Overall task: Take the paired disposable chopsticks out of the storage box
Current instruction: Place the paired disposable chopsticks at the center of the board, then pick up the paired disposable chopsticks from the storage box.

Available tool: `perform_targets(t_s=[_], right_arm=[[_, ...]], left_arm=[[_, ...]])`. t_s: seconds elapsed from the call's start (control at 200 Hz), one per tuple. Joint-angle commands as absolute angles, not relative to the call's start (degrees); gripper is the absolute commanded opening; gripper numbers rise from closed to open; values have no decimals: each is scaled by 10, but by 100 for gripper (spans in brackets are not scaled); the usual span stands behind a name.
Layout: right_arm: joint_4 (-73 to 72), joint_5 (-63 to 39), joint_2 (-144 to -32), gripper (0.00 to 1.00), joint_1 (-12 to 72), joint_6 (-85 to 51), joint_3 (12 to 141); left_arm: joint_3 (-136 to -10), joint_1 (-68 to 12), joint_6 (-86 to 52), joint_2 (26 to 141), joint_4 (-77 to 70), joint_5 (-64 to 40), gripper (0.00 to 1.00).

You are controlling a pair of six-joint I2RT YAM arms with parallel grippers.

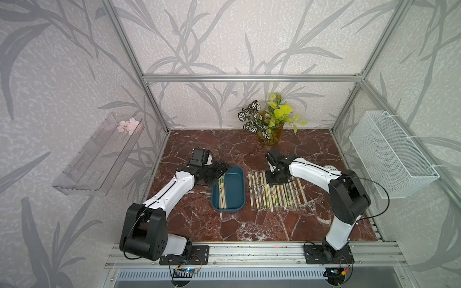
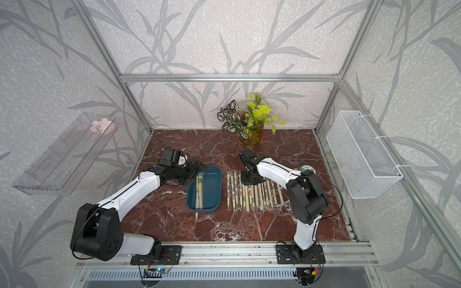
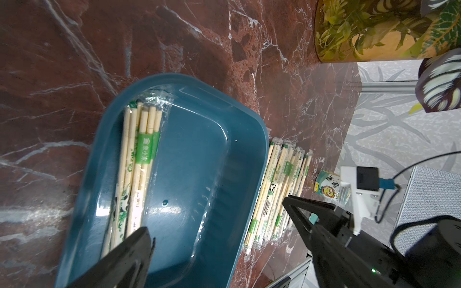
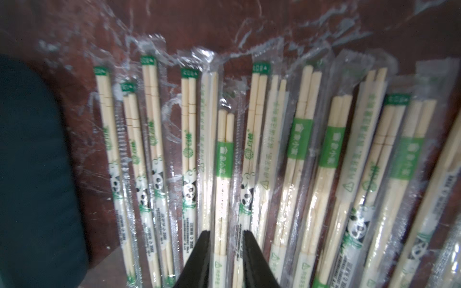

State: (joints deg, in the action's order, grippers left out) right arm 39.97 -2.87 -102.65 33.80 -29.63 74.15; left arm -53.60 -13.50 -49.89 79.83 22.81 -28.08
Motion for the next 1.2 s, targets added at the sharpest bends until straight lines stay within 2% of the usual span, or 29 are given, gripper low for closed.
perform_targets(t_s=[0.0, 0.215, 0.505, 0.77, 1.195], right_arm=[[405, -47, -996, 27, 367, -302, 788], [360, -85, -1029, 32, 432, -316, 861], [379, -95, -1163, 33, 504, -315, 989], [410, -96, -1258, 33, 535, -304, 1060], [434, -105, -1329, 34, 555, -297, 1115]], left_arm=[[-555, -130, -487, 799, 247, -263, 100], [-546, -73, -483, 790, 257, -268, 100], [-536, 13, -469, 790, 264, -290, 100], [-519, 36, -470, 791, 257, -283, 100], [-506, 48, -475, 782, 248, -286, 100]])
